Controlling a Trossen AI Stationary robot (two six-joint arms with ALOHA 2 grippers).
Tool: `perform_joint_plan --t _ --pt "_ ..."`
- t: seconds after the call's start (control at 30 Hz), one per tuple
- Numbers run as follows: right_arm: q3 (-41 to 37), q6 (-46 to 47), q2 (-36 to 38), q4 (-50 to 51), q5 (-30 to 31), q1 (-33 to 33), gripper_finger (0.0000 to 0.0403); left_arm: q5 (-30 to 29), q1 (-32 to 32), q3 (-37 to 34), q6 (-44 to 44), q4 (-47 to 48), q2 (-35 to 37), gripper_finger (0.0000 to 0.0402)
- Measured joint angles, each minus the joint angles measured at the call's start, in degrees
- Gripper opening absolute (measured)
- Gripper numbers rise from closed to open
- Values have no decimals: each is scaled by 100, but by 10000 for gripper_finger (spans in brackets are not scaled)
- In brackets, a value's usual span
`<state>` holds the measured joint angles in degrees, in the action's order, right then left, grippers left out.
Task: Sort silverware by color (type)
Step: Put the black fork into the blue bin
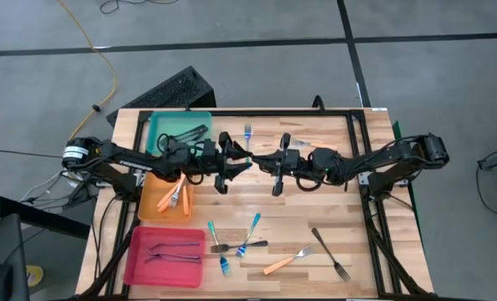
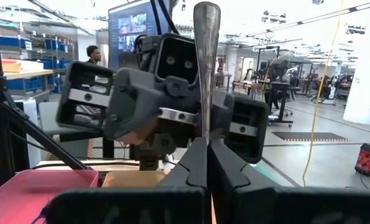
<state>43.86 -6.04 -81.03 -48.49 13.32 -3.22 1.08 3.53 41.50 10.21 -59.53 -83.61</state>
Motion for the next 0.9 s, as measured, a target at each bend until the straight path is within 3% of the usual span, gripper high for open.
perform_joint_plan --t 0.33,0.67,0.9 --pt "0 0 0 0 0 0 21 -126 10 0 -98 13 0 131" --pt "0 9 2 4 -31 -4 21 6 60 0 -218 17 0 14" --pt "0 50 4 29 -35 -4 29 -33 96 0 -93 26 0 4"
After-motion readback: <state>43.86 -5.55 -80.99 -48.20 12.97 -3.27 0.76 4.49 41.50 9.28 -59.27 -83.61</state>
